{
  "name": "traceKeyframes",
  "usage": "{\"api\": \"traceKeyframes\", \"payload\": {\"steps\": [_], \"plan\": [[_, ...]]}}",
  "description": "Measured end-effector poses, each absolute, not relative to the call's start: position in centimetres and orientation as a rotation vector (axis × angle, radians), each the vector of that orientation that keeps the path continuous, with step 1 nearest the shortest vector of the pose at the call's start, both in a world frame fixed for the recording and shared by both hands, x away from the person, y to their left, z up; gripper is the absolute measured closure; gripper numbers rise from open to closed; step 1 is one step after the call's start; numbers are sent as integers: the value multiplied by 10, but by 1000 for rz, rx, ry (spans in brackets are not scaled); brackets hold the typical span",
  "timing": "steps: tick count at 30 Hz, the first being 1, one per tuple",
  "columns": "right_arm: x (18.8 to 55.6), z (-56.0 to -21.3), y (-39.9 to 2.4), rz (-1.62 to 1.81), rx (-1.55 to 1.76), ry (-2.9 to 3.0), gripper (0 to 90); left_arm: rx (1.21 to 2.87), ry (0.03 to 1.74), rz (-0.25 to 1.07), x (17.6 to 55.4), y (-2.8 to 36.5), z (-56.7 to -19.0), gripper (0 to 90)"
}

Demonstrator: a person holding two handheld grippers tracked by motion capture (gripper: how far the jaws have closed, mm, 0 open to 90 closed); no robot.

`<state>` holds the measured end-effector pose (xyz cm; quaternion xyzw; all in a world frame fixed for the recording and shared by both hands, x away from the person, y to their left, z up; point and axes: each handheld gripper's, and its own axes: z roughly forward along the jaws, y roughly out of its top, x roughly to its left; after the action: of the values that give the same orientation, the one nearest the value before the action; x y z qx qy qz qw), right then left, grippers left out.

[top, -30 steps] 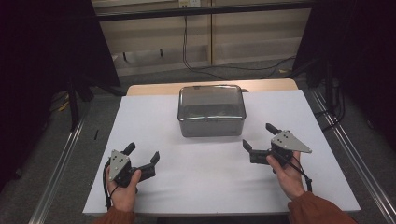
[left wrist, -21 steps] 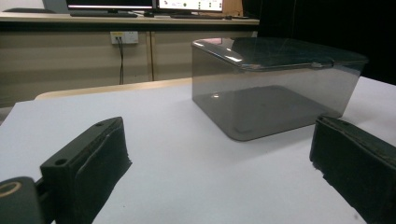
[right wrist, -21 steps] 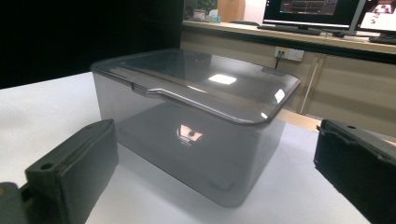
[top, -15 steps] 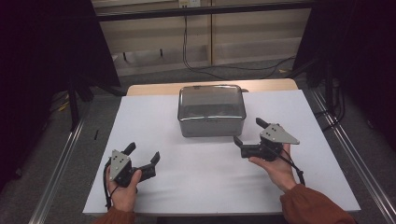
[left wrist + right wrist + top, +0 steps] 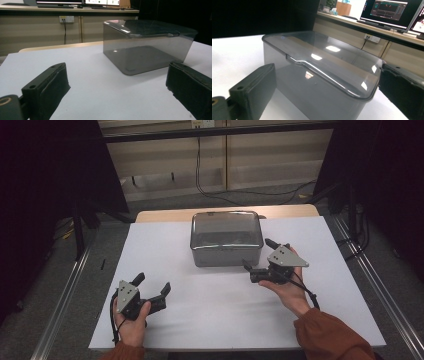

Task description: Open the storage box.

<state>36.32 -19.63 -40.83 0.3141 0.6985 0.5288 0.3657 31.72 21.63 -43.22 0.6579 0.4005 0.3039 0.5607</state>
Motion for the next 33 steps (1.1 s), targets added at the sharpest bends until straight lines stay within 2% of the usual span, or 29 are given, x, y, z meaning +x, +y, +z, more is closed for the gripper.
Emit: {"api": "traceKeyframes", "payload": {"steps": [14, 17, 24, 33], "plan": [[372, -401, -179, 1152, 595, 1824, 69, 1570, 931, 722, 319, 214, -432, 40], [375, -403, -173, 1078, 522, 1843, 121, 1574, 926, 714, 320, 213, -432, 39], [376, -404, -158, 941, 375, 1861, 136, 1576, 933, 714, 320, 214, -433, 39], [378, -410, -145, 749, 214, 1876, 232, 1575, 935, 714, 320, 214, -433, 39]]}}
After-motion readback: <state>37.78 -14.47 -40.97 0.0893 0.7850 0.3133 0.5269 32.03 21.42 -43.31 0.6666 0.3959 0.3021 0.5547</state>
